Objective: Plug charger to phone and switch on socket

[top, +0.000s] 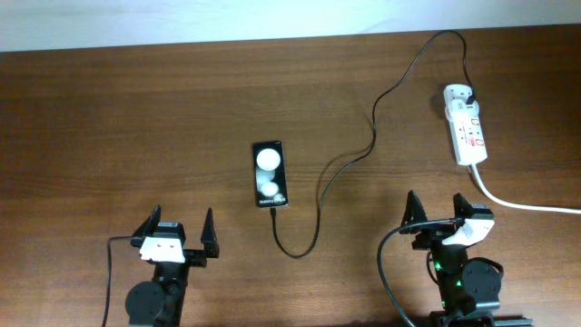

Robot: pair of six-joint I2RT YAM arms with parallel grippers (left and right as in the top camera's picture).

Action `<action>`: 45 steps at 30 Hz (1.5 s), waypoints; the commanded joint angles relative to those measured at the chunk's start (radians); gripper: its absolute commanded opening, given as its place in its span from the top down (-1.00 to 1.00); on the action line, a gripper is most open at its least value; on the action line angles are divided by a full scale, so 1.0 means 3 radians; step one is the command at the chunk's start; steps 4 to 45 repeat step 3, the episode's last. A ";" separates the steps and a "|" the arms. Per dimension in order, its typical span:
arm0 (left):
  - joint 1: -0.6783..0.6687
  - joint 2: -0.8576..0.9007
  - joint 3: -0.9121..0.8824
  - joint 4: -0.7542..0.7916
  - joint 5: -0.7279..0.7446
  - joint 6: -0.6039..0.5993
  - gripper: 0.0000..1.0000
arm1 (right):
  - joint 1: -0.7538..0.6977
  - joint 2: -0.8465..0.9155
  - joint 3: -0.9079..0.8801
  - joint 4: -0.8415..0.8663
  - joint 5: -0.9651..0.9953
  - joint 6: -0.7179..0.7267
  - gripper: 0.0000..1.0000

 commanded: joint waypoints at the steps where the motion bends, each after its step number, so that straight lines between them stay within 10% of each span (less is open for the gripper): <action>1: 0.0014 -0.0017 -0.0009 -0.0019 -0.0023 0.0041 -0.98 | 0.0018 -0.0041 -0.0018 -0.0022 -0.0015 -0.0010 -0.97; 45: 0.0014 -0.0017 -0.0009 -0.0019 -0.0022 0.0041 -0.98 | 0.0018 -0.0041 -0.0018 -0.0022 -0.0015 -0.0010 -0.97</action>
